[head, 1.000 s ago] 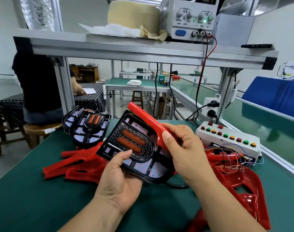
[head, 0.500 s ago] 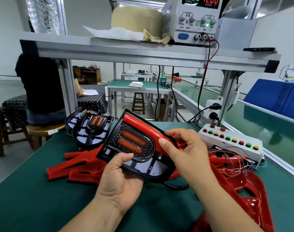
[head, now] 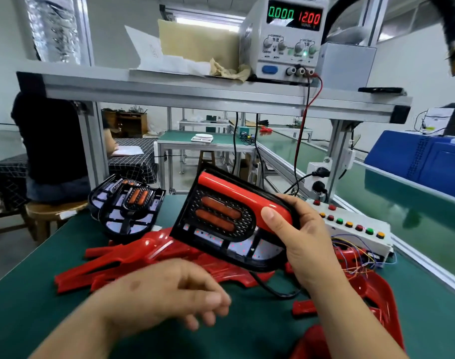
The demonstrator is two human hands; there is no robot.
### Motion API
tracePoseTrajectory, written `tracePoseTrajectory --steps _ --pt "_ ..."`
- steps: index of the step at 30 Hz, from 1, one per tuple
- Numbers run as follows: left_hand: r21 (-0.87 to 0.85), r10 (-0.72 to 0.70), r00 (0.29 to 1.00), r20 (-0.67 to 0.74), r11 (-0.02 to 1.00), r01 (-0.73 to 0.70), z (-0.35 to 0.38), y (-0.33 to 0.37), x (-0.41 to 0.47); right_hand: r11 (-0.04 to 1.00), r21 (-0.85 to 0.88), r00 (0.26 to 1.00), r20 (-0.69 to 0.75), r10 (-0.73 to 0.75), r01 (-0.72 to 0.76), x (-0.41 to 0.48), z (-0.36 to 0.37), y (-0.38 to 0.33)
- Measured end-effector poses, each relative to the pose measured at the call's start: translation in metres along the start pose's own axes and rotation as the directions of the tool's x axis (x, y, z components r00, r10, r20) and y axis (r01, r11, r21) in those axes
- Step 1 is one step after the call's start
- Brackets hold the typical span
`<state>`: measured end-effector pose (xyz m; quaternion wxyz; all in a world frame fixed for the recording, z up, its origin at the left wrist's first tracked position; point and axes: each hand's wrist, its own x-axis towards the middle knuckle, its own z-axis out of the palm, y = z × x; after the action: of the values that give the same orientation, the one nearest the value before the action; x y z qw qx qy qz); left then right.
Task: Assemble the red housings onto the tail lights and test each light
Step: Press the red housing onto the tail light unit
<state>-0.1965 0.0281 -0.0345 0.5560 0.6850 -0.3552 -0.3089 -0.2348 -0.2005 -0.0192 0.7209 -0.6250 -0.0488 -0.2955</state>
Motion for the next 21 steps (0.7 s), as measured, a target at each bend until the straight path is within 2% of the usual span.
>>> tracePoseTrajectory --steps 1,2,3,4,5,6,7,9,11,16,21 --pt "0.030 0.093 0.993 -0.069 0.995 -0.091 -0.011 0.005 -0.004 0.999 -0.052 1.000 0.005 -0.004 0.004 0.001 -0.002 -0.002" --pt "-0.036 0.193 0.958 -0.211 0.978 -0.205 -0.021 0.011 -0.007 0.993 -0.116 1.000 0.024 -0.010 0.013 0.001 -0.004 -0.003" --pt "-0.090 0.307 0.871 -0.383 0.926 -0.366 -0.031 0.014 -0.008 0.984 -0.177 0.998 0.056 -0.019 0.028 0.000 -0.004 -0.004" --pt "-0.081 0.390 0.745 -0.542 0.857 -0.508 -0.039 0.013 -0.008 0.973 -0.226 0.995 0.094 -0.026 0.047 -0.001 -0.002 -0.004" --pt "0.005 0.433 0.637 -0.638 0.830 -0.558 -0.044 0.012 -0.006 0.963 -0.263 0.990 0.137 -0.030 0.065 -0.002 0.001 -0.003" --pt "0.104 0.456 0.582 -0.673 0.838 -0.536 -0.046 0.010 -0.004 0.954 -0.290 0.984 0.179 -0.027 0.079 -0.004 0.003 -0.002" --pt "0.185 0.468 0.588 -0.659 0.860 -0.476 -0.045 0.007 -0.002 0.948 -0.307 0.976 0.219 -0.020 0.088 -0.006 0.006 -0.001" --pt "0.284 0.458 0.688 -0.562 0.889 -0.360 -0.039 0.000 0.001 0.941 -0.323 0.959 0.282 -0.002 0.097 -0.010 0.011 0.001" --pt "0.325 0.456 0.725 -0.517 0.888 -0.326 -0.032 -0.005 0.003 0.933 -0.342 0.952 0.307 0.000 0.110 -0.013 0.014 0.002" --pt "0.225 0.437 0.736 -0.517 0.899 -0.376 -0.022 -0.008 0.005 0.948 -0.312 0.958 0.285 0.026 0.067 -0.011 0.011 0.001" --pt "0.168 0.474 0.673 -0.568 0.867 -0.469 -0.009 -0.006 0.006 0.965 -0.259 0.949 0.312 0.040 0.045 -0.010 0.008 0.001"
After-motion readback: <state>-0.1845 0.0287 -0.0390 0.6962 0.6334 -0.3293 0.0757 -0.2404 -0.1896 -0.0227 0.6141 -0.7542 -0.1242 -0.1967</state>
